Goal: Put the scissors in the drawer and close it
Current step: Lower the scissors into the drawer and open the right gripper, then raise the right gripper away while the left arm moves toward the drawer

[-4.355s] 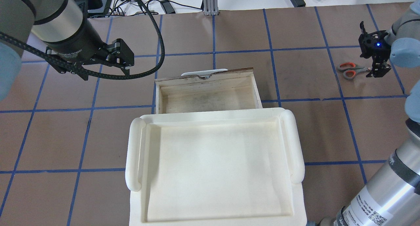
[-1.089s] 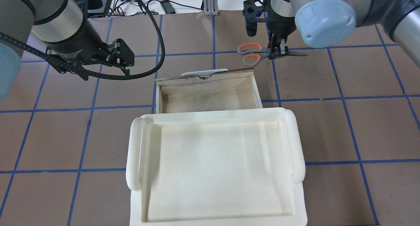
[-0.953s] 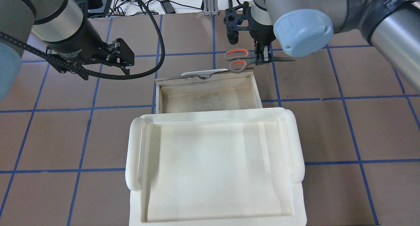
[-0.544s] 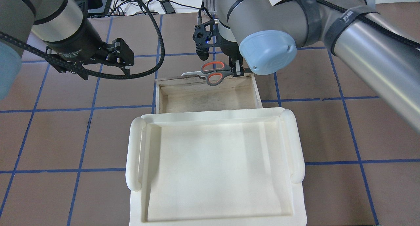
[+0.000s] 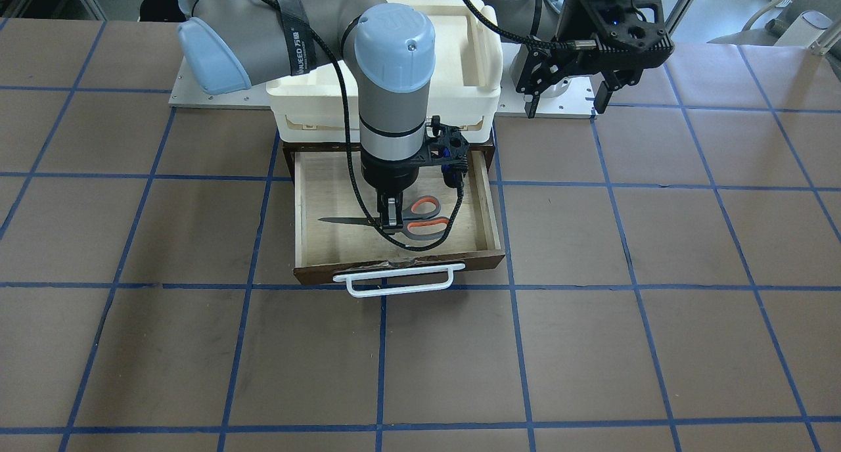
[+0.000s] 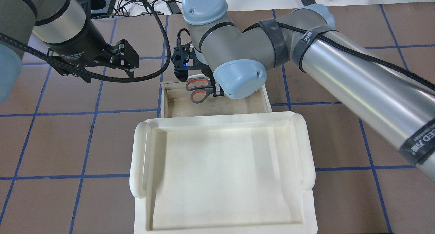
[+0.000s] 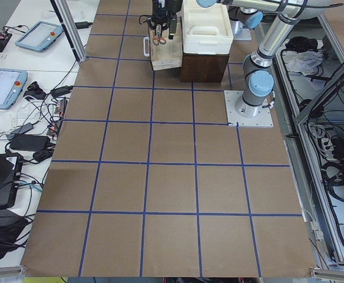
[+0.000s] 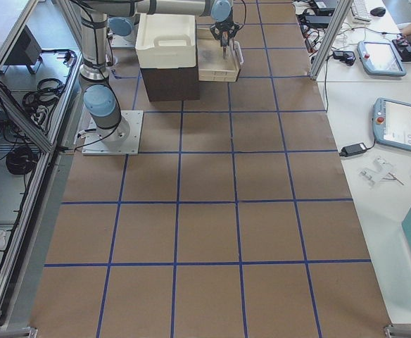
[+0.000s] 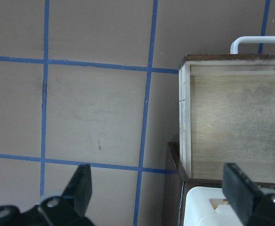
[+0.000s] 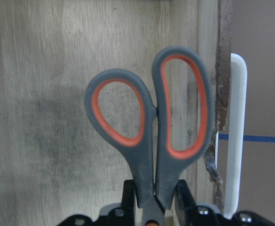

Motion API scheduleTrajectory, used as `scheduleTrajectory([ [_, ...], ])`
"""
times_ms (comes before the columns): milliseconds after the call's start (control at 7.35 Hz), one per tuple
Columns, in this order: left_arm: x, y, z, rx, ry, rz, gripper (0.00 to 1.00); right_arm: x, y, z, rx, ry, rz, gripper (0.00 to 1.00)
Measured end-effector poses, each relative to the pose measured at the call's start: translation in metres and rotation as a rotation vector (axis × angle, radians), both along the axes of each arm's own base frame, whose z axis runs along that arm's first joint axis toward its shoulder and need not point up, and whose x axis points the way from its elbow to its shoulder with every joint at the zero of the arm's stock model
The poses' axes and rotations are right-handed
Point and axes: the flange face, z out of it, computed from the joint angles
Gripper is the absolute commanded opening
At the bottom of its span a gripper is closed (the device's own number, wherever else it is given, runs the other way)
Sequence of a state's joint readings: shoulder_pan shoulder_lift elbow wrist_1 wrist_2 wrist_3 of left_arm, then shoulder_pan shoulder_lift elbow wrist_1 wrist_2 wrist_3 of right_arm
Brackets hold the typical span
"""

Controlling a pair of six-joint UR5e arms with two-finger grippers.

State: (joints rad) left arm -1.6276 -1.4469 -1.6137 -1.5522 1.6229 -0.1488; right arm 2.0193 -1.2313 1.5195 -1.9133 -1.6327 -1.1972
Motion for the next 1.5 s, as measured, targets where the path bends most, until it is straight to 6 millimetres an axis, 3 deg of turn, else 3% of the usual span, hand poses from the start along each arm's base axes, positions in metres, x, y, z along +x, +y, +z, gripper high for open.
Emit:
scheduleTrajectory([
  [136, 0.0, 0.0, 0.0, 0.001, 0.0, 0.0, 1.0, 0.0, 0.003, -0.009, 0.016, 0.007, -0.001, 0.33],
  [408, 0.0, 0.0, 0.0, 0.002, 0.0, -0.001, 1.0, -0.002, 0.008, -0.02, 0.033, 0.019, -0.002, 0.67],
  [544, 0.0, 0.0, 0.0, 0.002, 0.0, 0.0, 1.0, -0.002, 0.008, -0.021, 0.03, 0.017, -0.002, 1.0],
  [953, -0.001, 0.0, -0.001, 0.003, 0.004, 0.001, 1.0, -0.003, 0.003, -0.01, -0.021, -0.001, -0.01, 1.0],
  [1225, -0.001, 0.0, -0.002, 0.006, 0.01, 0.012, 1.0, -0.019, 0.0, 0.028, -0.092, -0.051, -0.134, 1.0],
  [1497, -0.001, -0.001, -0.006, 0.026, 0.001, 0.01, 1.0, -0.052, -0.011, 0.061, -0.153, -0.117, -0.429, 0.99],
])
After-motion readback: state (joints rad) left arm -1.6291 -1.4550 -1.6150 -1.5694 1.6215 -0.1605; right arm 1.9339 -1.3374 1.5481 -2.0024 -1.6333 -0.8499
